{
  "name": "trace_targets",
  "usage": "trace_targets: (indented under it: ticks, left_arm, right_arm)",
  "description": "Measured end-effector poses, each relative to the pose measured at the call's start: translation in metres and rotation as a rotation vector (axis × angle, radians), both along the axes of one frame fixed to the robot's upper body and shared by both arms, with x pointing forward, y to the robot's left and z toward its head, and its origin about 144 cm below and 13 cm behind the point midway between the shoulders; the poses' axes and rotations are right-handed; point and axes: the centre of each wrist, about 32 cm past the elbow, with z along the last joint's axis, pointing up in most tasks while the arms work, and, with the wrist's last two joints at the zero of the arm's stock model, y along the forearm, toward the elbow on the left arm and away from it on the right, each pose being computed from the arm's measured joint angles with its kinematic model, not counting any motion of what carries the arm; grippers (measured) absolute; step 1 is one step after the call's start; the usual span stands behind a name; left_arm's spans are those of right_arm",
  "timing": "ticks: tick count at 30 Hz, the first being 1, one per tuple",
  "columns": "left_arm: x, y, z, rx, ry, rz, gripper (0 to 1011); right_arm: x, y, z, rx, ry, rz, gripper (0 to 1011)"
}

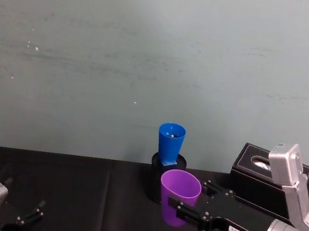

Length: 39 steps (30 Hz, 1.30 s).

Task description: Pick up one cup with a gripper and tap it against the other cup.

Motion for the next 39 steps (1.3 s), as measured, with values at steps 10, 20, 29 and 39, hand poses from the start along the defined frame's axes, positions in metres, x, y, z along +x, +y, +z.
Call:
trace_targets:
  ticks: [10, 20, 29, 39]
  left_arm:
    - [0.0, 0.0, 0.0, 0.0, 0.0, 0.0, 1005]
    - [0.0, 0.0, 0.0, 0.0, 0.0, 0.0, 1005]
    - [0.0, 0.0, 0.0, 0.0, 0.0, 0.0, 1005]
    - [0.0, 0.0, 0.0, 0.0, 0.0, 0.0, 1004]
  right_arm:
    - [0.0002, 0.0, 0.0, 0.0, 0.0, 0.0, 723]
    - [0.0002, -0.0001, -0.0002, -0.001, 0.0, -0.001, 723]
    - [0.0002, -0.0001, -0.0002, -0.001, 0.0, -0.001, 723]
    - [0.0002, -0.0001, -0.0002, -0.001, 0.0, -0.001, 723]
